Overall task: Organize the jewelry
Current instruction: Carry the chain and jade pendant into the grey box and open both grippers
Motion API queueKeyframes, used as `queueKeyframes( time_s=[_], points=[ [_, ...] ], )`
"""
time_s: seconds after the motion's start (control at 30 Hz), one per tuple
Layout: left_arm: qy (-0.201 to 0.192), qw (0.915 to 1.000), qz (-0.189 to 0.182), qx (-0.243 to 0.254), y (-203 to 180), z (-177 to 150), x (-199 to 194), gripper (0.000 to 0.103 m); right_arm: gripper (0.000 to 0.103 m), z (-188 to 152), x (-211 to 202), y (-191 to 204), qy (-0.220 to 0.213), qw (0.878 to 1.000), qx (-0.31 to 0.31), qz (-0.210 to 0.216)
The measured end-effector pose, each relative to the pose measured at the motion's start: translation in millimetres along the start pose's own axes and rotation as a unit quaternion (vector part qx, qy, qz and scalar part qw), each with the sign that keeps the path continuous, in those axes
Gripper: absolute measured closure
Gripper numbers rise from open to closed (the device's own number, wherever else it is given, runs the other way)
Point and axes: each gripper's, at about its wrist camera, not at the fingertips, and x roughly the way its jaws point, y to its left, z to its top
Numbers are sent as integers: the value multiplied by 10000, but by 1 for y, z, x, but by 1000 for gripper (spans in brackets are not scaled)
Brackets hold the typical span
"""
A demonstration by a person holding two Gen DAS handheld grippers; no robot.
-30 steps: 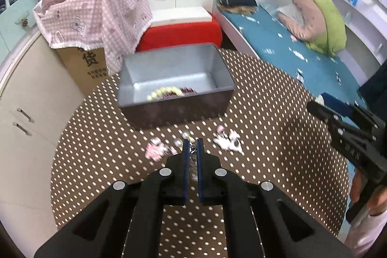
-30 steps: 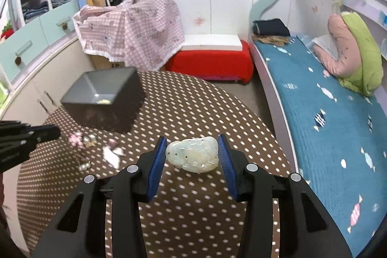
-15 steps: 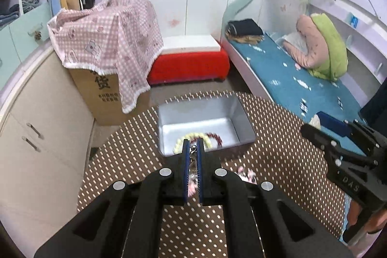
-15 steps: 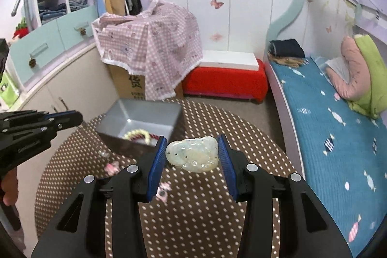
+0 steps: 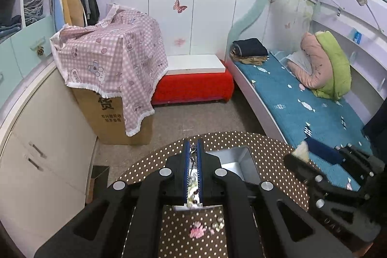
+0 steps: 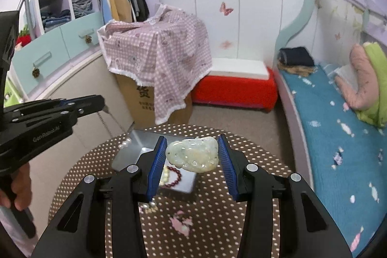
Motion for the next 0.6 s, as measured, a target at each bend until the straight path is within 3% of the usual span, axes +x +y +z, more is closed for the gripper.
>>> queueKeyframes(
  time_s=[0.33,0.5,0.53,0.57,0.6],
  points=[
    [554,9982,-109,-183,7,-3,60,99,60,3,66,-4,550,9984,122,39],
    [894,9956,-216,-198,8,-15,82,98,58,-1,80,-3,656,9974,86,286],
    [967,9950,-190,-189,7,-17,85,97,52,-1,80,-3,675,9972,91,323],
    [1023,9945,-109,-212,8,-19,88,96,39,-1,79,-3,673,9970,126,352],
    [1068,9940,-43,-241,10,-20,90,97,34,-1,76,-4,623,9975,164,301]
  ],
)
